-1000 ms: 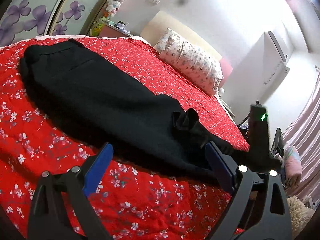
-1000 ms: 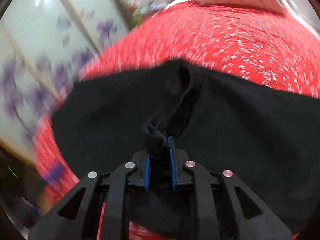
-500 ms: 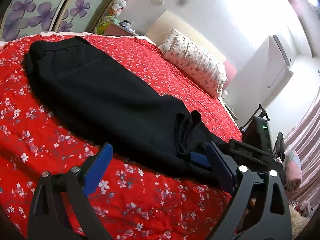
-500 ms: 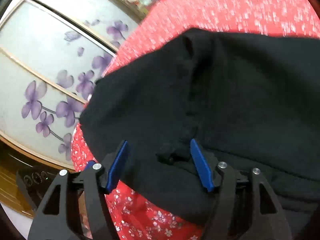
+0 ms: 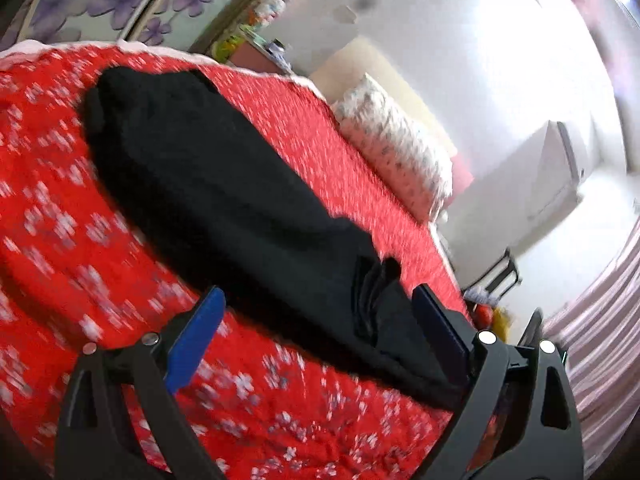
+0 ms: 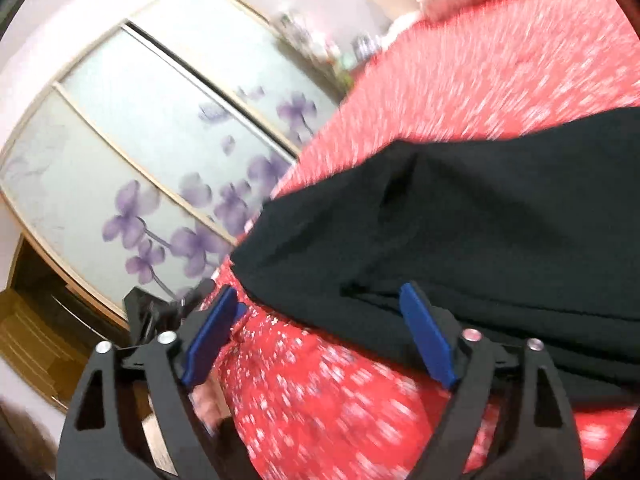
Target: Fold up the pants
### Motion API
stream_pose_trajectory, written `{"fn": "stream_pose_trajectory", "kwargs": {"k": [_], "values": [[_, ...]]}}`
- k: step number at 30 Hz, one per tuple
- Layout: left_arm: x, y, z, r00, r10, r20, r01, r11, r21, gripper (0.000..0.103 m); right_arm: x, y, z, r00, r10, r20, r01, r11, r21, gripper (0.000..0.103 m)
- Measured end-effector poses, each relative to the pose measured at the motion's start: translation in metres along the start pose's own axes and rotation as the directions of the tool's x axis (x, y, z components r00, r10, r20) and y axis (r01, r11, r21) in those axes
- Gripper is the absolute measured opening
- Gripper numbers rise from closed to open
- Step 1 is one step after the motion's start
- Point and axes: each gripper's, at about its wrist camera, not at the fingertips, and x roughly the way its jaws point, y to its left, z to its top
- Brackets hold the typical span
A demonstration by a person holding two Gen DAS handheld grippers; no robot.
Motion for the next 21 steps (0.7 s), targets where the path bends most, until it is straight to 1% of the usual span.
{"fn": "stream_pose_trajectory", "kwargs": {"k": [2,3,4,5,6,7,8,10,11,13,14,17,21], "values": [[-0.009,0.017,0.022,0.999,-0.038,0.023,0.040,0.995,-0.096,0.094,-0.029,-0.019,-0.002,0.999,-0.011,0.052,0.011,1.000,-0.003,0.091],[-0.011,0.027,0.033,0.999,-0.043,0.028,0.047,0.988,-0.150,0.094,-0.043,-0.032,-0.003,0.997,-0.031,0.074,0.030,0.999,0.020,0.091],[-0.011,0.035,0.042,0.999,-0.038,0.027,0.042,0.981,-0.188,0.094,-0.053,-0.046,-0.005,0.995,-0.026,0.095,0.021,0.998,0.054,0.091],[-0.011,0.044,0.051,0.999,-0.033,0.025,0.038,0.973,-0.228,0.094,-0.059,-0.055,-0.007,0.993,-0.016,0.115,0.006,0.997,0.082,0.091],[-0.011,0.050,0.056,0.999,-0.023,0.023,0.028,0.968,-0.250,0.094,-0.066,-0.068,-0.012,0.989,0.011,0.150,-0.029,0.992,0.119,0.091],[-0.012,0.058,0.063,1.000,-0.003,0.023,0.009,0.961,-0.276,0.094,-0.069,-0.078,-0.018,0.983,0.044,0.176,-0.069,0.988,0.138,0.091],[-0.012,0.064,0.067,1.000,0.014,0.021,-0.007,0.956,-0.294,0.094,-0.070,-0.085,-0.024,0.978,0.063,0.197,-0.092,0.986,0.141,0.091],[-0.011,0.075,0.075,0.999,0.038,0.015,-0.031,0.943,-0.333,0.094,-0.067,-0.086,-0.028,0.976,0.065,0.207,-0.090,0.989,0.116,0.091],[-0.009,0.080,0.077,0.999,0.040,0.007,-0.035,0.933,-0.357,0.094,-0.063,-0.085,-0.027,0.978,0.057,0.199,-0.079,0.991,0.105,0.092],[-0.003,0.090,0.078,0.999,0.043,-0.019,-0.047,0.914,-0.402,0.094,-0.063,-0.087,-0.025,0.979,0.065,0.192,-0.086,0.991,0.104,0.092],[0.000,0.094,0.077,0.999,0.043,-0.029,-0.051,0.908,-0.415,0.094,-0.062,-0.087,-0.025,0.978,0.073,0.196,-0.095,0.990,0.107,0.092],[0.008,0.101,0.075,0.996,0.080,-0.043,-0.091,0.898,-0.430,0.094,-0.067,-0.092,-0.026,0.969,0.109,0.220,-0.138,0.983,0.118,0.092],[0.012,0.102,0.080,0.992,0.123,-0.035,-0.126,0.888,-0.442,0.094,-0.072,-0.093,-0.030,0.968,0.114,0.222,-0.142,0.983,0.117,0.092]]}}
